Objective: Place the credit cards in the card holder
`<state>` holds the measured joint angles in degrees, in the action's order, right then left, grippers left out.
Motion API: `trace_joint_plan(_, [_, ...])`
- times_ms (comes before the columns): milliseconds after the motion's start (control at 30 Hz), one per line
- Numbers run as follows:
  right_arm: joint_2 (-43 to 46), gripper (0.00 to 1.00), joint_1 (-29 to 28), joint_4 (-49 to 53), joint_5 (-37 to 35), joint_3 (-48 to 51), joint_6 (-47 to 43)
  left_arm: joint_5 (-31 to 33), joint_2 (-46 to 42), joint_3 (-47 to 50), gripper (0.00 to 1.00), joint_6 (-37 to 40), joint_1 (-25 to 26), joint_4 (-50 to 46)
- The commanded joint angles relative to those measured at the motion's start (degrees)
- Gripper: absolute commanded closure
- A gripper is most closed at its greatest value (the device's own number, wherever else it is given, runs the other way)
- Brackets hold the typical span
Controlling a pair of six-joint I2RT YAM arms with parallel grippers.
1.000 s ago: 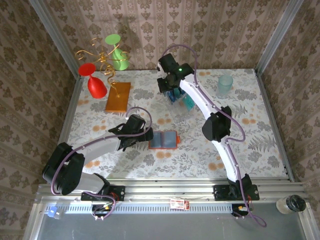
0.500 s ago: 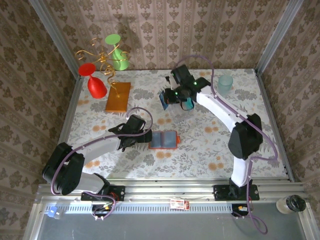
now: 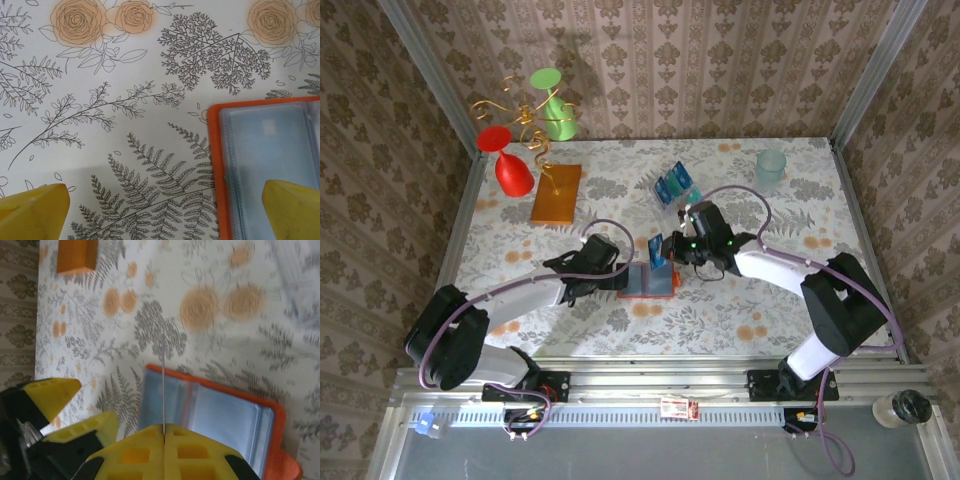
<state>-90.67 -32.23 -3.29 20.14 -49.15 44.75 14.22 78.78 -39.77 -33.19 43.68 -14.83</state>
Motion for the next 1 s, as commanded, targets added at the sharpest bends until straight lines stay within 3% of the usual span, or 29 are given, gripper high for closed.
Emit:
trace_joint_plan(0, [2.1,1.00,-1.7,-12.0,-1.5,4.0,5.0,3.3,-0.1,-0.1,0.00,1.1,1.2,-2.3])
trace_joint_plan(300, [-0.8,1.00,-4.4,-17.8,-1.6,7.8,7.3,6.6,1.3,-1.8,0.00,0.8,3.4,-5.1])
trace_joint_plan(967, [-8.9,1.00,-6.4,-15.2,-1.2,3.8,5.2,6.1,3.5,-1.5,0.00,-0.5,3.4,-3.7])
